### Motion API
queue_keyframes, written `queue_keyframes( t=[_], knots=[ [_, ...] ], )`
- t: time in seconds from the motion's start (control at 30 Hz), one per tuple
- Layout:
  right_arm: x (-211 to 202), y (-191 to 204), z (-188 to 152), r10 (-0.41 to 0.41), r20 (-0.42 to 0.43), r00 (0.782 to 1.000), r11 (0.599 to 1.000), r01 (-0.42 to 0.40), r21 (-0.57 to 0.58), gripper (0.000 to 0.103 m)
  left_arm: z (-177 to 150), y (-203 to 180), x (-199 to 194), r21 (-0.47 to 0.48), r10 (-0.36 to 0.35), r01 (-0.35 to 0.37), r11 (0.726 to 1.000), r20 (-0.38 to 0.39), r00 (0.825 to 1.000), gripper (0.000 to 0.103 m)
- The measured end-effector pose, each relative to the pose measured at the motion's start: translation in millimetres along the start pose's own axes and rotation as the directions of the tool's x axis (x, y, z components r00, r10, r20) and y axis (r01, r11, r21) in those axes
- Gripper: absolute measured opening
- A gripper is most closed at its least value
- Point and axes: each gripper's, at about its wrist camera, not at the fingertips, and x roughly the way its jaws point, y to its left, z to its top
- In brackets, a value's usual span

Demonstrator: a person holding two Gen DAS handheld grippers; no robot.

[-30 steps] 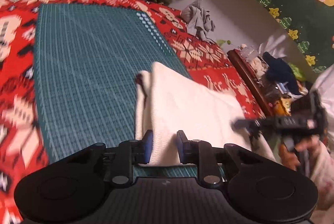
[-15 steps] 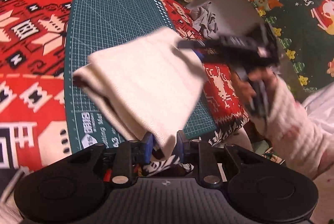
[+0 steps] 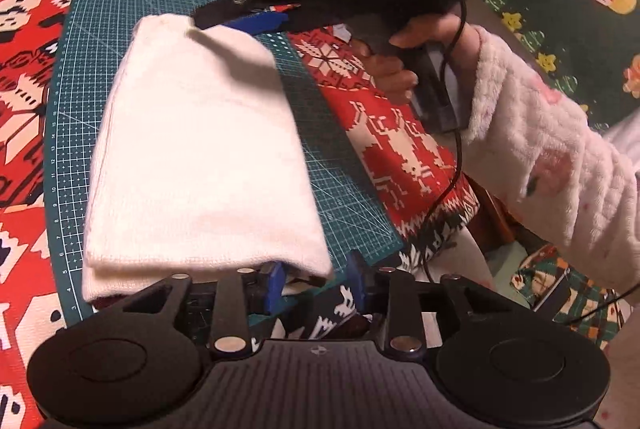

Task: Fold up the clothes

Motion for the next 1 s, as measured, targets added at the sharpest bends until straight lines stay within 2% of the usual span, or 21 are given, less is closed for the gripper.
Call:
queue_keyframes(
  t=[0.1, 0.17, 0.23, 0.37, 0.43, 0.5, 0.53, 0.63, 0.67, 0.7, 0.73, 0.9, 1.0],
  knots=[
    [-32.7, -8.6, -20.7, -0.092, 0.070, 0.993, 0.995, 0.090, 0.039, 0.062, -6.0, -7.2, -16.2, 0.040, 0.041, -0.042, 0.998, 0.013, 0.999, 0.039],
    [-48.8, -11.7, -38.9, -0.139, 0.109, 0.984, 0.987, 0.130, 0.091, 0.061, -9.9, -10.6, -28.2, 0.054, 0.040, -0.041, 0.998, 0.027, 0.999, 0.041],
    [-59.7, -12.2, -59.5, -0.150, 0.137, 0.979, 0.979, 0.128, 0.156, 0.053, -9.5, -13.2, -38.9, 0.055, 0.036, -0.039, 0.998, 0.054, 0.998, 0.041],
    [-78.8, -13.0, -99.2, -0.174, 0.191, 0.966, 0.952, 0.116, 0.285, 0.045, 9.1, -9.3, -53.4, 0.041, 0.066, -0.072, 0.997, 0.134, 0.989, 0.044],
    [-76.3, -12.8, -111.7, -0.175, 0.218, 0.960, 0.933, 0.091, 0.349, 0.047, 19.3, -6.0, -59.0, 0.035, 0.086, -0.094, 0.995, 0.174, 0.981, 0.051],
    [-68.4, -13.5, -117.5, -0.168, 0.243, 0.955, 0.914, 0.059, 0.400, 0.047, 34.3, 3.7, -56.7, 0.037, 0.136, -0.147, 0.988, 0.211, 0.968, 0.059],
    [-63.8, -14.0, -119.7, -0.164, 0.255, 0.953, 0.905, 0.043, 0.423, 0.047, 41.8, 9.2, -54.7, 0.034, 0.161, -0.173, 0.984, 0.225, 0.961, 0.060],
    [-48.8, -9.5, -118.0, -0.219, 0.290, 0.932, 0.902, 0.080, 0.425, 0.047, 59.9, 29.4, -40.3, 0.010, 0.239, -0.247, 0.969, 0.228, 0.944, 0.059],
    [-45.9, -7.6, -117.7, -0.234, 0.304, 0.924, 0.905, 0.093, 0.416, 0.045, 64.2, 35.8, -34.9, 0.002, 0.258, -0.265, 0.964, 0.225, 0.940, 0.059],
    [-42.7, -5.0, -117.6, -0.243, 0.314, 0.918, 0.910, 0.103, 0.403, 0.036, 65.7, 41.0, -29.5, -0.007, 0.264, -0.269, 0.963, 0.216, 0.940, 0.059],
    [-40.2, -3.3, -118.6, -0.234, 0.321, 0.918, 0.914, 0.095, 0.394, 0.029, 65.8, 45.2, -25.3, -0.020, 0.264, -0.265, 0.964, 0.206, 0.942, 0.059],
    [-41.7, 9.5, -134.9, -0.191, 0.306, 0.933, 0.927, 0.069, 0.368, 0.029, 55.8, 52.7, -15.3, -0.033, 0.266, -0.265, 0.964, 0.175, 0.948, 0.059],
    [-45.6, 19.3, -145.3, -0.163, 0.300, 0.940, 0.937, 0.051, 0.347, 0.029, 47.1, 52.8, -16.5, -0.030, 0.251, -0.250, 0.968, 0.155, 0.955, 0.053]
  ],
)
